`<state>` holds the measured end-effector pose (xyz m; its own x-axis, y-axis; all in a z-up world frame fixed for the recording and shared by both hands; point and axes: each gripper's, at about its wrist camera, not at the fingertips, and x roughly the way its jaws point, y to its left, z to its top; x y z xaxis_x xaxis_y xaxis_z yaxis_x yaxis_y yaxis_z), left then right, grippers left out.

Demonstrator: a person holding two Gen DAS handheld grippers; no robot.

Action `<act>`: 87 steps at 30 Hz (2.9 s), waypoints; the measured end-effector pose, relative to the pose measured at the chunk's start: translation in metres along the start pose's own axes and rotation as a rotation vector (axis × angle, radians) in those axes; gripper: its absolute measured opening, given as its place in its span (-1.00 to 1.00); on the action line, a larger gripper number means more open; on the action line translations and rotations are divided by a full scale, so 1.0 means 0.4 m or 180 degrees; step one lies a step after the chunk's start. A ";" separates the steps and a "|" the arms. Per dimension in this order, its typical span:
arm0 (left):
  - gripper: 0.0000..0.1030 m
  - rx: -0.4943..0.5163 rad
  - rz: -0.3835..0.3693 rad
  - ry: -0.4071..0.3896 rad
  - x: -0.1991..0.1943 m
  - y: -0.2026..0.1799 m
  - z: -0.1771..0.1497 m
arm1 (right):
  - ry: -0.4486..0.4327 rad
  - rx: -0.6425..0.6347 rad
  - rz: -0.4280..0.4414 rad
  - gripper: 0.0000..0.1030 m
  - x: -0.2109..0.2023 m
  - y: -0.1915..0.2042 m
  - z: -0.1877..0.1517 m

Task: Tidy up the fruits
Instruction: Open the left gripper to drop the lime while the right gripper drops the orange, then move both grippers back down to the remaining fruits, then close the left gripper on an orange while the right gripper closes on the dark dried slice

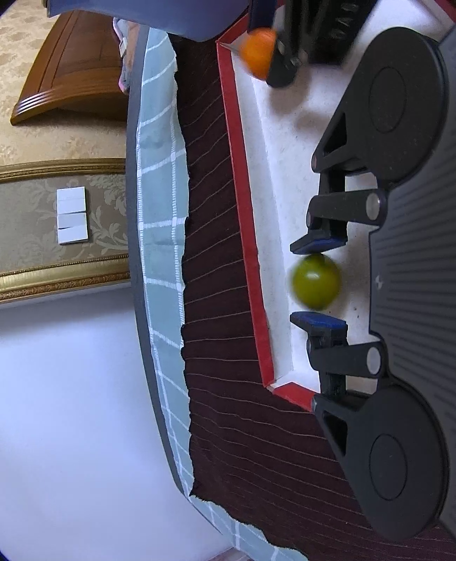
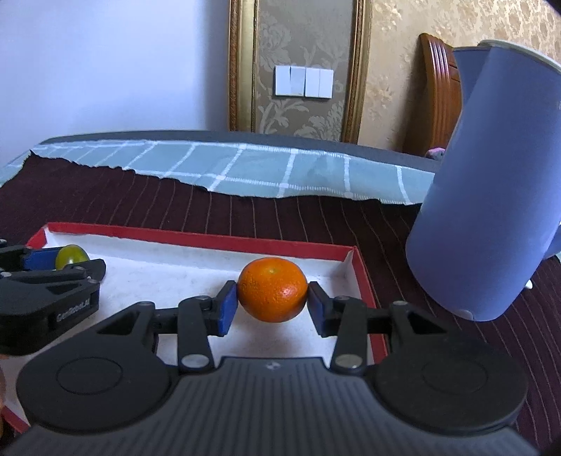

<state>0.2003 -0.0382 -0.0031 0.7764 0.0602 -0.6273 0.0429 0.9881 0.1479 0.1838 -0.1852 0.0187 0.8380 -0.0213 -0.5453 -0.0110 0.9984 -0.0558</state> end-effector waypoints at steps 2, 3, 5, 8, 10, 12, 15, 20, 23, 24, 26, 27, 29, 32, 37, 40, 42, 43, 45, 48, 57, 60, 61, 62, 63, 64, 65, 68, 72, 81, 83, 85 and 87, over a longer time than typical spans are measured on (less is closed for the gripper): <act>0.04 -0.0031 -0.0012 -0.0014 -0.004 0.004 0.002 | -0.0087 -0.0031 -0.0053 0.38 -0.008 0.003 -0.001; 0.28 -0.0037 -0.0010 -0.0029 -0.006 0.004 0.003 | -0.0136 -0.0048 -0.0076 0.39 -0.015 0.005 -0.002; 0.36 -0.0027 0.0045 -0.0100 -0.017 0.004 0.002 | -0.0167 -0.0028 -0.0071 0.39 -0.024 0.002 -0.001; 0.36 0.0007 0.0077 -0.0157 -0.035 0.007 0.003 | -0.0204 0.0016 -0.0089 0.53 -0.039 -0.005 -0.004; 0.36 -0.0039 0.0066 -0.0204 -0.056 0.018 0.004 | -0.0276 0.0055 -0.0129 0.88 -0.060 -0.010 -0.014; 0.36 -0.0077 0.0027 -0.0259 -0.082 0.032 0.001 | -0.0356 0.0100 -0.0126 1.00 -0.091 -0.013 -0.025; 0.36 -0.0129 0.0000 -0.0346 -0.129 0.056 -0.013 | -0.0378 0.0248 -0.0027 1.00 -0.148 -0.025 -0.039; 0.37 -0.0279 -0.0121 -0.0508 -0.225 0.109 -0.065 | -0.0466 0.0643 0.0060 1.00 -0.246 -0.052 -0.079; 0.52 -0.0384 -0.0166 -0.0562 -0.274 0.140 -0.106 | -0.0621 0.0689 0.0151 1.00 -0.308 -0.061 -0.123; 0.52 -0.0406 -0.0175 -0.0578 -0.288 0.147 -0.120 | -0.0663 0.0670 0.0124 1.00 -0.328 -0.059 -0.138; 0.53 -0.0448 -0.0206 -0.0631 -0.317 0.164 -0.150 | -0.0766 0.0589 0.0017 1.00 -0.361 -0.047 -0.170; 0.53 -0.0461 -0.0224 -0.0641 -0.329 0.167 -0.162 | -0.0826 0.0545 -0.0049 1.00 -0.375 -0.039 -0.186; 0.53 -0.0452 -0.0295 -0.0659 -0.350 0.174 -0.191 | -0.0928 0.0436 -0.0145 1.00 -0.401 -0.022 -0.219; 0.53 -0.0432 -0.0345 -0.0626 -0.368 0.173 -0.231 | -0.0936 0.0304 -0.0124 1.00 -0.422 0.002 -0.255; 0.53 -0.0408 -0.0376 -0.0647 -0.390 0.173 -0.279 | -0.0911 0.0117 -0.0059 1.00 -0.445 0.032 -0.308; 0.53 -0.0351 -0.0343 -0.0591 -0.390 0.172 -0.302 | -0.0868 0.0076 0.0026 1.00 -0.447 0.034 -0.334; 0.53 -0.0314 -0.0310 -0.0583 -0.391 0.173 -0.321 | -0.0835 0.0129 0.0039 1.00 -0.448 0.024 -0.351; 0.53 -0.0288 -0.0293 -0.0578 -0.391 0.174 -0.331 | -0.0805 0.0139 0.0017 1.00 -0.449 0.020 -0.360; 0.53 -0.0231 -0.0293 -0.0606 -0.395 0.178 -0.354 | -0.0732 0.0130 -0.0035 1.00 -0.446 0.012 -0.374; 0.53 -0.0116 -0.0245 -0.0621 -0.396 0.184 -0.377 | -0.0675 0.0100 -0.0002 1.00 -0.446 0.005 -0.393; 0.52 -0.0121 -0.0236 -0.0484 -0.371 0.236 -0.397 | -0.0569 -0.0124 0.0184 0.92 -0.428 0.047 -0.415; 0.52 -0.0080 -0.0172 -0.0420 -0.356 0.238 -0.398 | -0.0568 -0.0140 0.0160 0.93 -0.425 0.052 -0.416; 0.52 -0.0072 -0.0144 -0.0402 -0.351 0.237 -0.397 | -0.0560 -0.0134 0.0148 0.93 -0.423 0.052 -0.415; 0.52 -0.0070 -0.0140 -0.0391 -0.346 0.235 -0.396 | -0.0553 -0.0127 0.0143 0.93 -0.422 0.051 -0.416; 0.52 -0.0071 -0.0157 -0.0374 -0.341 0.233 -0.394 | -0.0549 -0.0120 0.0145 0.93 -0.422 0.050 -0.417; 0.52 -0.0063 -0.0166 -0.0348 -0.335 0.229 -0.391 | -0.0545 -0.0119 0.0149 0.93 -0.420 0.048 -0.417; 0.52 -0.0036 -0.0164 -0.0322 -0.327 0.221 -0.387 | -0.0541 -0.0119 0.0147 0.93 -0.419 0.048 -0.415; 0.52 0.0018 -0.0065 -0.0309 -0.312 0.200 -0.378 | -0.0546 -0.0110 0.0147 0.93 -0.418 0.048 -0.417; 0.50 -0.0046 -0.0101 -0.0227 -0.288 0.193 -0.356 | -0.0536 -0.0128 0.0134 0.93 -0.414 0.051 -0.420; 0.50 -0.0128 -0.0094 -0.0175 -0.256 0.194 -0.341 | -0.0482 -0.0214 0.0187 0.76 -0.409 0.061 -0.423; 0.48 -0.0113 -0.0109 -0.0177 -0.255 0.195 -0.341 | -0.0437 -0.0226 0.0221 0.66 -0.402 0.063 -0.423; 0.39 -0.0120 -0.0160 -0.0178 -0.255 0.198 -0.341 | -0.0363 -0.0233 0.0236 0.57 -0.391 0.068 -0.419; 0.20 -0.0142 -0.0255 -0.0172 -0.255 0.200 -0.339 | -0.0316 -0.0238 0.0307 0.45 -0.383 0.073 -0.415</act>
<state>0.0393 0.0542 -0.0311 0.8045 -0.0258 -0.5933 0.0791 0.9948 0.0640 -0.0354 -0.1613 -0.0381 0.8809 0.0836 -0.4658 -0.1317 0.9887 -0.0714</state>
